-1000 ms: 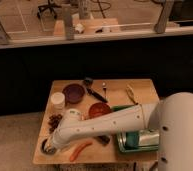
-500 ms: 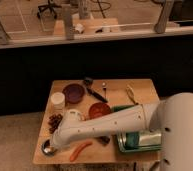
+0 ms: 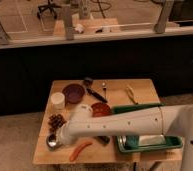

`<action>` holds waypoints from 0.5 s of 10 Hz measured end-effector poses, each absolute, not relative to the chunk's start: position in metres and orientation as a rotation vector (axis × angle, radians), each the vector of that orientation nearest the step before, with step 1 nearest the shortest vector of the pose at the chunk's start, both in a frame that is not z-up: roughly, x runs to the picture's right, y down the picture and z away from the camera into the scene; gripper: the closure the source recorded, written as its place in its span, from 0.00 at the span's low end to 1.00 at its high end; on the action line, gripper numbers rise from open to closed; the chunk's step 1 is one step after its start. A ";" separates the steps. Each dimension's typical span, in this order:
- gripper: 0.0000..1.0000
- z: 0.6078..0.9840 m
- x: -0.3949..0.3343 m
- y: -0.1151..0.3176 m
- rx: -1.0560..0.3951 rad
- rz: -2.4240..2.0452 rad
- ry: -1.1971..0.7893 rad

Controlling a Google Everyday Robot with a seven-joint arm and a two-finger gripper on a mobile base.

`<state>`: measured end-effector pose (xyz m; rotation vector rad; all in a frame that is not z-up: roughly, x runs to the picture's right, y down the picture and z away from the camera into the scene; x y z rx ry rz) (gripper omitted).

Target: Stack cups on top of each other

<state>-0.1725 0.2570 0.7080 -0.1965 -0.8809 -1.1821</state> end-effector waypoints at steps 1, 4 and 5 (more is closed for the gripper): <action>0.98 0.715 -0.164 0.244 -0.198 -1.168 -0.858; 0.98 0.749 -0.132 0.196 -0.209 -1.123 -0.782; 0.98 0.757 -0.126 0.185 -0.218 -1.109 -0.766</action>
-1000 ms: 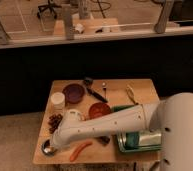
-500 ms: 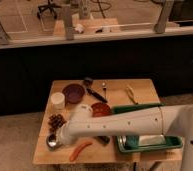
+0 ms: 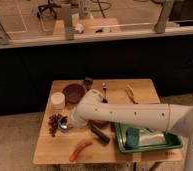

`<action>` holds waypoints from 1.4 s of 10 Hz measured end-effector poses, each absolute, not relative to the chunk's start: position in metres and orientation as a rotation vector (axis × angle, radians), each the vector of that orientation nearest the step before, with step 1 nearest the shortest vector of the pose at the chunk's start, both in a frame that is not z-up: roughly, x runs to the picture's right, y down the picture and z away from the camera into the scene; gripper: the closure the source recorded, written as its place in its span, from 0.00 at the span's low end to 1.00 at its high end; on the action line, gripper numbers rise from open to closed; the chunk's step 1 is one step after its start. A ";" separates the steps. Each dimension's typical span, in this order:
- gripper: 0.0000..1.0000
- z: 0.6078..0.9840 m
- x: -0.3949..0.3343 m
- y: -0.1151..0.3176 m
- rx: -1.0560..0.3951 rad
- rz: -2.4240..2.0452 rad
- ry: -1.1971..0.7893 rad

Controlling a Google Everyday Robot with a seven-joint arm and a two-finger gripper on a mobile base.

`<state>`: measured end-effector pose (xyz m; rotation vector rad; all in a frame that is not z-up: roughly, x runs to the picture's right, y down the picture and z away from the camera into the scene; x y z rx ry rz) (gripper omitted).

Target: Stack cups on top of each other

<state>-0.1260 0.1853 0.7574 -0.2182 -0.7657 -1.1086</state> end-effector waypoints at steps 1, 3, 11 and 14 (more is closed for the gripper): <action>0.98 0.765 -0.121 0.177 -0.226 -1.097 -0.753; 0.98 0.766 -0.121 0.176 -0.228 -1.096 -0.753; 0.98 0.789 -0.097 0.136 -0.223 -1.055 -0.662; 0.98 0.815 -0.069 0.095 -0.209 -1.018 -0.629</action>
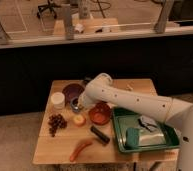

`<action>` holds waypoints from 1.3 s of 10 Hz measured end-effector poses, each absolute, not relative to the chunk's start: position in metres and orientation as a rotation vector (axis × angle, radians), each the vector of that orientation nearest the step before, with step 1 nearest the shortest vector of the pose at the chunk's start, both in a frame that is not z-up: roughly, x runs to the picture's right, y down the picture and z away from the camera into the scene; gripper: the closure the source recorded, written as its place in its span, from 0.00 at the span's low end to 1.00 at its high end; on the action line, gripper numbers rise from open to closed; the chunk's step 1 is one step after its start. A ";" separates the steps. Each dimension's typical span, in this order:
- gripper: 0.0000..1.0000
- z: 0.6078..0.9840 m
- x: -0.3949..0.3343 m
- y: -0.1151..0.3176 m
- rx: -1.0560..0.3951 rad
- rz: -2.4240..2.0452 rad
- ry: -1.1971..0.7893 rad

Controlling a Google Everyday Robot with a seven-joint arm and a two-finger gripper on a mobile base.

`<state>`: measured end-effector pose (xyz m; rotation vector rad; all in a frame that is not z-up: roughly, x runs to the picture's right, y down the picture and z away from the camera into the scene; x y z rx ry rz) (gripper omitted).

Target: Stack cups on top of each other

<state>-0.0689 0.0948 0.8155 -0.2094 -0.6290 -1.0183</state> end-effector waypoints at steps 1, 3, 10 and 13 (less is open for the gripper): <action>0.98 0.820 -0.065 0.082 -0.198 -1.013 -0.622; 0.98 0.825 -0.066 0.059 -0.165 -1.008 -0.615; 0.98 0.821 -0.122 0.019 -0.100 -1.087 -0.655; 0.98 0.814 -0.134 0.009 -0.081 -1.113 -0.678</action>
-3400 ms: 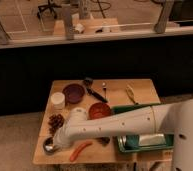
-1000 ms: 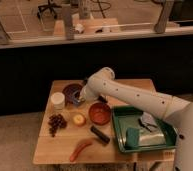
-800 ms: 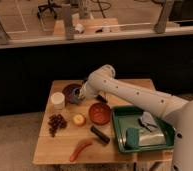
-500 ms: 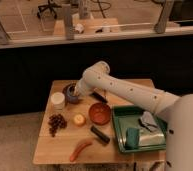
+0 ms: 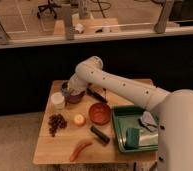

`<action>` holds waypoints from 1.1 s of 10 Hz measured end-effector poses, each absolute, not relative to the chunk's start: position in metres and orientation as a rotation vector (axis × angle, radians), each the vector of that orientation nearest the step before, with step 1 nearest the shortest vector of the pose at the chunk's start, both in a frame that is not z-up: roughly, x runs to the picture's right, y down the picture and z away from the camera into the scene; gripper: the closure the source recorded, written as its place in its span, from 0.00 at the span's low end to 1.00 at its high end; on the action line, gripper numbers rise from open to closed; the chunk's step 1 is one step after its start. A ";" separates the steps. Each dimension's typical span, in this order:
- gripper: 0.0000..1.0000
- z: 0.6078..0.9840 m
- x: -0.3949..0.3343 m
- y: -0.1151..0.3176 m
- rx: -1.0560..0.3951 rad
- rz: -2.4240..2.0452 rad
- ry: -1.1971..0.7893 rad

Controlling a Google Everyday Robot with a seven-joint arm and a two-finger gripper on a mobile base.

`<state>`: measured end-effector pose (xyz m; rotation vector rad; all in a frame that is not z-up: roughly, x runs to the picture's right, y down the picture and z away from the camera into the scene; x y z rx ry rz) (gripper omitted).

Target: Stack cups on top of each other

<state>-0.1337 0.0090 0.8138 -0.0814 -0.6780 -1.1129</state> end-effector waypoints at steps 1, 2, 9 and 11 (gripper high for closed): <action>0.98 0.812 -0.140 0.009 -0.082 -1.124 -0.685; 0.98 0.812 -0.150 0.009 -0.089 -1.142 -0.691; 0.91 0.825 -0.170 0.018 -0.144 -1.175 -0.705; 0.70 0.825 -0.174 0.020 -0.146 -1.174 -0.716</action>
